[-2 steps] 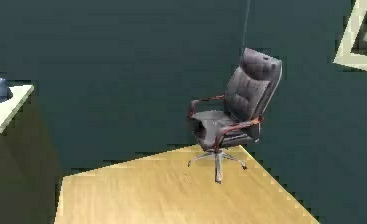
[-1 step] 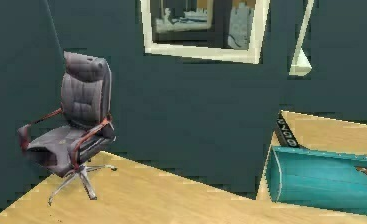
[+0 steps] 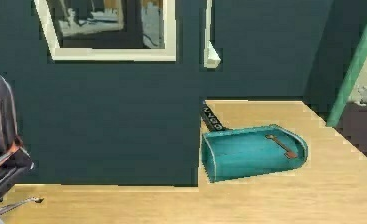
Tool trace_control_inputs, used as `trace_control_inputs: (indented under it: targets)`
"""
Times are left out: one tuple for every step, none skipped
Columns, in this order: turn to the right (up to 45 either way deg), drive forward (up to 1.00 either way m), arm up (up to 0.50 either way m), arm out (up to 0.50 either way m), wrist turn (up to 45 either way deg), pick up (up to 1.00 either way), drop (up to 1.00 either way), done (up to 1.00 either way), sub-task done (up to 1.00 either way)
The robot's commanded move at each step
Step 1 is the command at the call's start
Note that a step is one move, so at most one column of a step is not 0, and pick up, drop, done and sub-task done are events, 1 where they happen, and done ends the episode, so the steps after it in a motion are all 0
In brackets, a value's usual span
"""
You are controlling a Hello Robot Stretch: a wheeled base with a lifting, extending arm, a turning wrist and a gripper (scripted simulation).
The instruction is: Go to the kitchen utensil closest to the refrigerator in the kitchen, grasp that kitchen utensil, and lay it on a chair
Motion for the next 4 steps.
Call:
trace_control_inputs:
  targets:
    - [0.0, 0.15, 0.00, 0.00, 0.0, 0.00, 0.00, 0.00, 0.00]
    - [-45.0, 0.00, 0.00, 0.00, 0.0, 0.00, 0.00, 0.00, 0.00]
    - [-39.0, 0.00, 0.00, 0.00, 0.0, 0.00, 0.00, 0.00, 0.00]
    - [0.0, 0.15, 0.00, 0.00, 0.0, 0.00, 0.00, 0.00, 0.00]
